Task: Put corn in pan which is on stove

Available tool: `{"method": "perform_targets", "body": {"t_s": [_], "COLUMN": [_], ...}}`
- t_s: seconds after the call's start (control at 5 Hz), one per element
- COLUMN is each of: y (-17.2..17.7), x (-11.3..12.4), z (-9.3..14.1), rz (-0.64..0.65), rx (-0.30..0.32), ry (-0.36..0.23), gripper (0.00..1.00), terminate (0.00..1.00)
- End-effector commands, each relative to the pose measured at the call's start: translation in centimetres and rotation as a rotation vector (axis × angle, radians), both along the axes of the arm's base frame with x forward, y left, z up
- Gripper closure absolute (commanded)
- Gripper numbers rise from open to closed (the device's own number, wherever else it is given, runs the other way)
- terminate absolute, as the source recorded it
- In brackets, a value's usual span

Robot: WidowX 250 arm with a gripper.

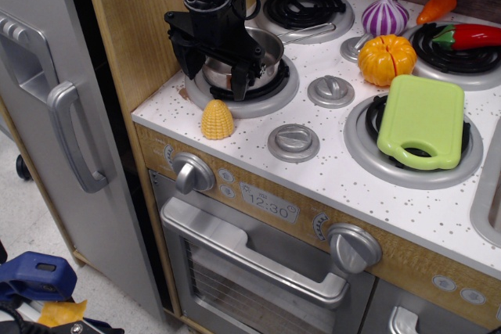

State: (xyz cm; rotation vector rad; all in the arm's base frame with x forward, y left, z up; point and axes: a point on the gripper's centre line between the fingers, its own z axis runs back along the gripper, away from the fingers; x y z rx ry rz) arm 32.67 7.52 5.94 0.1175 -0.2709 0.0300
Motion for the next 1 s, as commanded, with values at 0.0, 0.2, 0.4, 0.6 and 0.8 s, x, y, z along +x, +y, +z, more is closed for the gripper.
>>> {"method": "perform_targets", "body": {"t_s": [0.0,0.2,0.4,0.6,0.8], "y": [0.0,0.2,0.7,0.9,1.0], "x": [0.0,0.0,0.4,0.2,-0.1], "z": [0.0,-1.0,-1.9,-2.9,-4.2], "rz": [0.0,0.012,0.026,0.033,0.057], "rx": [0.0,-0.017,-0.051,-0.074,-0.099], "ry": [0.0,-0.016,-0.028,-0.039,-0.049], "gripper": [0.0,0.0,0.0,0.0,0.0], "terminate": [0.0,0.0,0.0,0.0,0.0]}}
